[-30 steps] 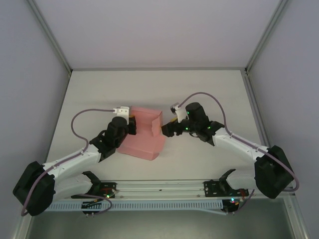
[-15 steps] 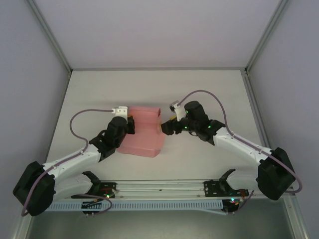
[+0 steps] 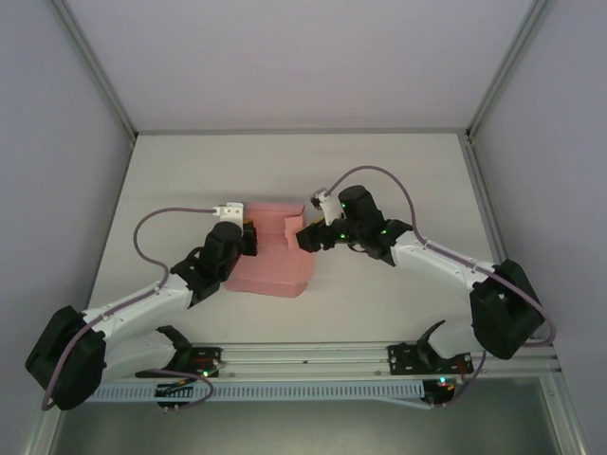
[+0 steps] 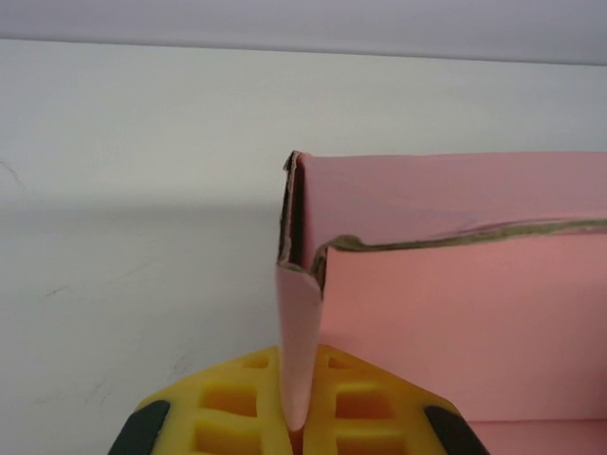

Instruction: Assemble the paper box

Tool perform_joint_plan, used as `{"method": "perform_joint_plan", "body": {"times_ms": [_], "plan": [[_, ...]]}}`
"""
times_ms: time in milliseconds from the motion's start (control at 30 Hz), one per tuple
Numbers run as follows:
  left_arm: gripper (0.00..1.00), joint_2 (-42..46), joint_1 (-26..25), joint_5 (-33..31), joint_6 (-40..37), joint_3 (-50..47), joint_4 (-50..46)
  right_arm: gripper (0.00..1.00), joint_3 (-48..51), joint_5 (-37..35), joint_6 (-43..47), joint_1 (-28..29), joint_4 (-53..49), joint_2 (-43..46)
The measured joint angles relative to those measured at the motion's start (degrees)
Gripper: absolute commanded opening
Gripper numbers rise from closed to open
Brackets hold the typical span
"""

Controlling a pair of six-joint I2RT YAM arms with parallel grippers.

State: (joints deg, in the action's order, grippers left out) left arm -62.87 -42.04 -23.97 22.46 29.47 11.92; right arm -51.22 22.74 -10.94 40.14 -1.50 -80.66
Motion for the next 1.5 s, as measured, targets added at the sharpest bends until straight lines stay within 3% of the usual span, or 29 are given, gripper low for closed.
{"method": "perform_joint_plan", "body": {"times_ms": [167,467,633,733,1033,1233,1367,1500], "plan": [[0.00,-0.2,-0.1,0.1,0.3,0.0,0.1,0.43,-2.7,-10.1,-1.4,2.4,0.0,-2.4],[0.00,-4.9,-1.2,0.5,3.1,1.1,0.9,0.08,-7.0,-42.0,-6.4,9.1,-0.7,-11.5],[0.00,-7.6,-2.1,-2.9,8.7,4.8,-1.9,0.03,-14.1,-57.6,-11.9,12.3,-7.3,-16.4],[0.00,-9.7,-2.6,-6.1,13.1,9.3,-6.7,0.04,-16.2,-62.4,-13.3,13.3,-10.0,-17.0],[0.00,-12.9,-2.8,-5.7,25.0,15.4,-17.3,0.04,-16.7,-64.9,-18.3,13.7,-15.1,-16.9],[0.00,-12.6,-2.7,-3.2,21.6,14.1,-14.4,0.09,-12.7,-63.9,-17.4,13.7,-11.5,-14.4],[0.00,-9.3,-2.5,-0.9,15.8,9.2,-9.4,0.21,-7.3,-60.3,-13.2,13.5,-4.0,-11.2],[0.00,-8.3,-1.2,-0.9,13.5,8.2,-8.1,0.48,-2.4,-55.0,-9.6,12.2,4.0,-8.2]]}}
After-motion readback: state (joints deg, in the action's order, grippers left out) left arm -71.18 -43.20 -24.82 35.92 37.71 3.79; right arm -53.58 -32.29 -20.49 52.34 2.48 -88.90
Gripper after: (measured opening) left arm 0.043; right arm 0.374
